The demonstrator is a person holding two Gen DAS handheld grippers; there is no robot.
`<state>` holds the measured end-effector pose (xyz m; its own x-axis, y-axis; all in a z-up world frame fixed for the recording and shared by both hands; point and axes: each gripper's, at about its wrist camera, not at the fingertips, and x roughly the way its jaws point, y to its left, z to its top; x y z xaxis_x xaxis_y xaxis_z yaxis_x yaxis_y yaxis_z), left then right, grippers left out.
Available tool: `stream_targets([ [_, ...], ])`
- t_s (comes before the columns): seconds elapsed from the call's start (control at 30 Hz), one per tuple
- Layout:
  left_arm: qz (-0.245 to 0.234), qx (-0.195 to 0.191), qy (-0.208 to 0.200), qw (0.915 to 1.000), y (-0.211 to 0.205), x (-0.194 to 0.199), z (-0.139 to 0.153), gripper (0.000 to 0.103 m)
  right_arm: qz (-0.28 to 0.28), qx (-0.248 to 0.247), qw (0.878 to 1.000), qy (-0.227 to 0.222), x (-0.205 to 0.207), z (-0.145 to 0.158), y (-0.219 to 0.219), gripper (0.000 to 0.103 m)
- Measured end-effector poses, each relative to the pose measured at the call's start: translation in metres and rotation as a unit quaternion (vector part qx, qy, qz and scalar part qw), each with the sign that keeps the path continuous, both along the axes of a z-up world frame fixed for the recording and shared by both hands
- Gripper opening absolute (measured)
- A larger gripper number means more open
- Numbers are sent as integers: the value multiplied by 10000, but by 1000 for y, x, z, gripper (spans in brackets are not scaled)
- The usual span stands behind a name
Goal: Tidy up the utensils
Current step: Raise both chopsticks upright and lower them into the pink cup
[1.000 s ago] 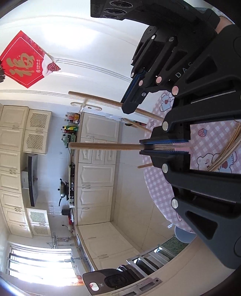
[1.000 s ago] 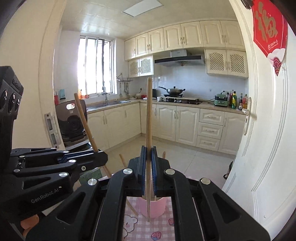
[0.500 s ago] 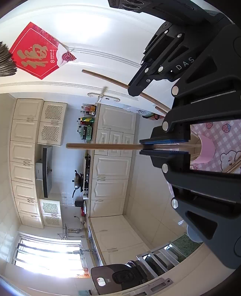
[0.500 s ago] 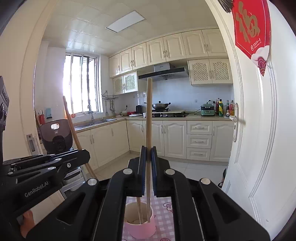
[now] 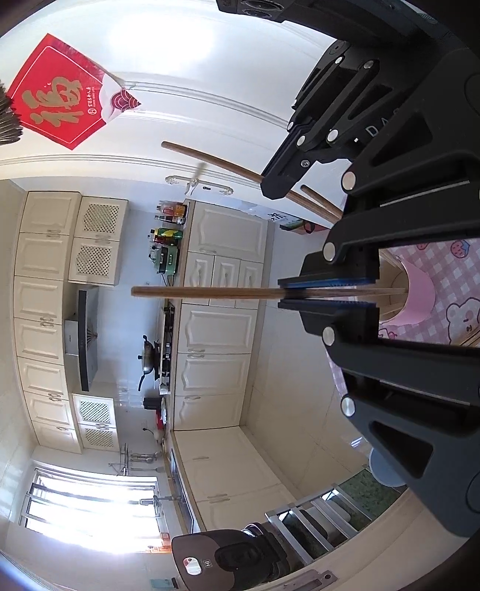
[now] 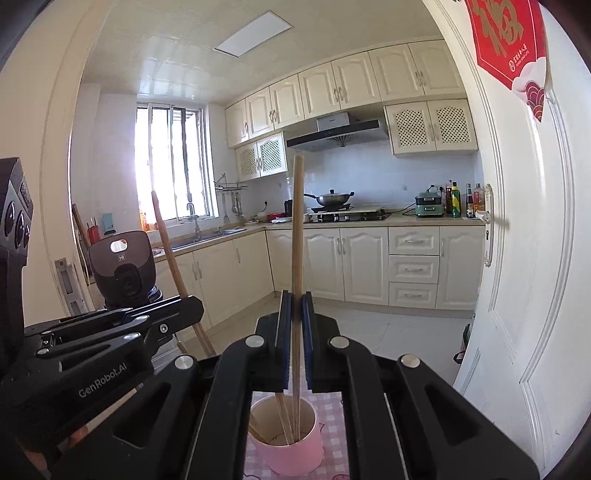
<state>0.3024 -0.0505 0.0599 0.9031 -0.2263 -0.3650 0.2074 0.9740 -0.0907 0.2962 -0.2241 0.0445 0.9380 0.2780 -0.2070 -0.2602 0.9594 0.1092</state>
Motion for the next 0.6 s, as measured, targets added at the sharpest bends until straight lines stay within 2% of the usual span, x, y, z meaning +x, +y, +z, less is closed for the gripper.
stream_targets([
  [0.1, -130, 33, 147, 9998, -1, 3, -9, 6, 35, -15, 10000, 19, 0, -2, 1, 4],
  [0.2, -358, 114, 468, 9982, -2, 11, -17, 6, 55, -48, 10000, 51, 1, 1, 1, 4],
  [0.6, -450, 325, 706, 9960, -3, 8, -28, 7, 94, -73, 9997, 201, 0, 4, 4, 5],
])
